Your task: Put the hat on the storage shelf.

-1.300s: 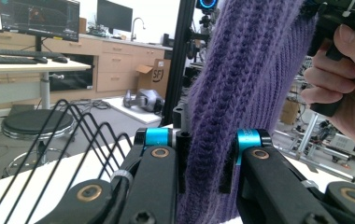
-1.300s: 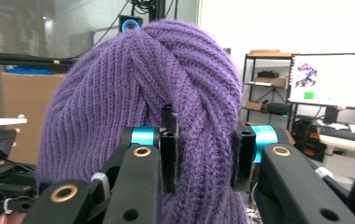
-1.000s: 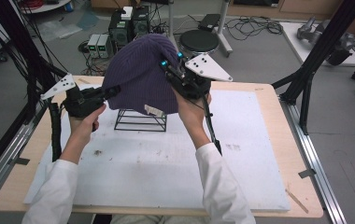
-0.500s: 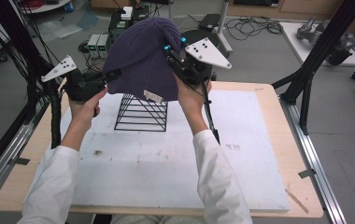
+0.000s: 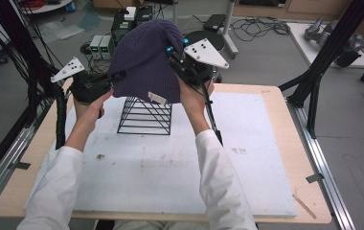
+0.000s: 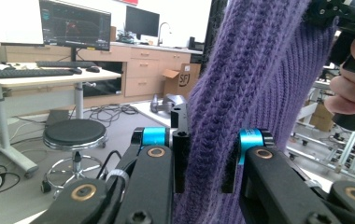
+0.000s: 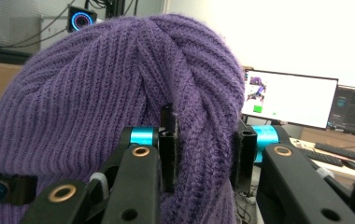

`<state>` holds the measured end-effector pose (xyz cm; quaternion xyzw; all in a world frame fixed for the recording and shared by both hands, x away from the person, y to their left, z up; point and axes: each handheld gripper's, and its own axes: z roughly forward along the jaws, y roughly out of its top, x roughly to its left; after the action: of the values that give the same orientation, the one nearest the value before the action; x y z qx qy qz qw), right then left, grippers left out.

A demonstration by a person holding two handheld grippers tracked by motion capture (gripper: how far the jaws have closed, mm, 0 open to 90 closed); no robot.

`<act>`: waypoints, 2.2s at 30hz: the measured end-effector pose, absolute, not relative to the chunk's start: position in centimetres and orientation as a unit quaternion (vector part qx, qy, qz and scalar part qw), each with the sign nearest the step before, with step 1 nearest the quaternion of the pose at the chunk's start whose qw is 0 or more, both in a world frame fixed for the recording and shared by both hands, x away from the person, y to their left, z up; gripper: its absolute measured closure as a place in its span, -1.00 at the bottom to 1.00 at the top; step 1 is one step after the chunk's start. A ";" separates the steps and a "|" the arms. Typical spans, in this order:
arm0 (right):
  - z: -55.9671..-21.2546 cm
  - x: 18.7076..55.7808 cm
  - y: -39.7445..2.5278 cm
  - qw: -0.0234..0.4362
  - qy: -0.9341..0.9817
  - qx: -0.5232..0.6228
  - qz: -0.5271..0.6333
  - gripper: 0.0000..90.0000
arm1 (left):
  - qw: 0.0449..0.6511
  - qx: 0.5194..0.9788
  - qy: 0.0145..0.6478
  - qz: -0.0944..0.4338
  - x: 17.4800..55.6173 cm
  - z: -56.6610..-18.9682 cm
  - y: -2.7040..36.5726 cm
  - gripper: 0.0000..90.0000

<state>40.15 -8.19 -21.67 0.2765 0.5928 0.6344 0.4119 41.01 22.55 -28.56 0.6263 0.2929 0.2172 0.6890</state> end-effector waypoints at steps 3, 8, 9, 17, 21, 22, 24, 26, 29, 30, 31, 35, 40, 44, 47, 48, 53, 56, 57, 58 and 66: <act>-21.8 40.4 -8.1 0.416 0.595 0.278 0.630 0.58 | 0.686 0.627 0.299 0.215 41.4 -28.9 22.5 0.80; -22.1 40.6 -8.0 0.412 0.604 0.284 0.619 0.58 | 0.682 0.635 0.302 0.204 41.7 -29.7 22.2 0.80; -22.2 40.6 -8.0 0.408 0.612 0.284 0.615 0.57 | 0.681 0.636 0.301 0.202 41.6 -29.9 22.3 0.79; -24.2 39.8 -6.6 0.406 0.639 0.290 0.586 0.57 | 0.666 0.643 0.326 0.192 41.4 -32.1 23.2 0.79; -26.1 39.7 -6.1 0.408 0.644 0.300 0.574 0.57 | 0.653 0.650 0.337 0.195 41.4 -33.3 23.6 0.78; -26.1 39.7 -6.1 0.408 0.644 0.300 0.574 0.57 | 0.651 0.651 0.340 0.192 41.4 -33.6 23.7 0.78; -27.1 39.6 -5.8 0.399 0.649 0.301 0.573 0.57 | 0.652 0.650 0.345 0.181 41.4 -34.5 24.1 0.78; -27.3 39.6 -5.8 0.398 0.652 0.299 0.572 0.57 | 0.653 0.649 0.349 0.174 41.4 -35.2 24.3 0.78; -28.0 39.6 -5.2 0.394 0.662 0.293 0.565 0.57 | 0.650 0.648 0.359 0.171 41.4 -36.4 24.7 0.78; -28.2 39.6 -5.1 0.391 0.666 0.293 0.564 0.57 | 0.650 0.648 0.359 0.171 41.4 -36.4 24.7 0.77; -28.3 39.6 -5.0 0.389 0.667 0.293 0.563 0.57 | 0.648 0.649 0.361 0.169 41.4 -36.6 24.8 0.77; -29.1 39.6 -4.4 0.382 0.678 0.292 0.556 0.57 | 0.645 0.647 0.369 0.168 41.4 -37.7 25.3 0.76; -30.4 39.5 -3.8 0.372 0.691 0.300 0.542 0.56 | 0.637 0.653 0.386 0.140 41.7 -39.2 25.9 0.75; -31.2 39.4 -3.7 0.363 0.695 0.304 0.541 0.55 | 0.623 0.666 0.389 0.133 41.7 -39.5 25.8 0.75; -31.4 39.4 -3.8 0.360 0.698 0.305 0.539 0.55 | 0.630 0.656 0.386 0.154 41.3 -40.0 25.9 0.75; -31.5 39.5 -3.9 0.357 0.698 0.307 0.539 0.55 | 0.631 0.655 0.388 0.150 41.3 -40.2 26.1 0.75; -32.1 39.6 -3.4 0.350 0.708 0.308 0.530 0.54 | 0.623 0.658 0.399 0.141 41.2 -41.1 26.4 0.75; -32.4 39.6 -3.2 0.350 0.712 0.310 0.524 0.53 | 0.622 0.656 0.404 0.139 41.2 -41.5 26.5 0.74; -32.5 39.6 -3.1 0.349 0.713 0.312 0.522 0.53 | 0.623 0.655 0.407 0.135 41.2 -41.6 26.4 0.74; -32.5 39.6 -3.0 0.347 0.715 0.316 0.518 0.51 | 0.621 0.655 0.408 0.134 41.2 -41.6 26.4 0.73; -32.7 39.9 -3.2 0.345 0.717 0.328 0.509 0.47 | 0.624 0.647 0.425 0.104 41.3 -41.9 26.0 0.72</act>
<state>39.91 -3.21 -32.74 0.3282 0.7172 0.5090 0.3448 41.33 26.03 -41.90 0.6469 0.4254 0.1040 0.6243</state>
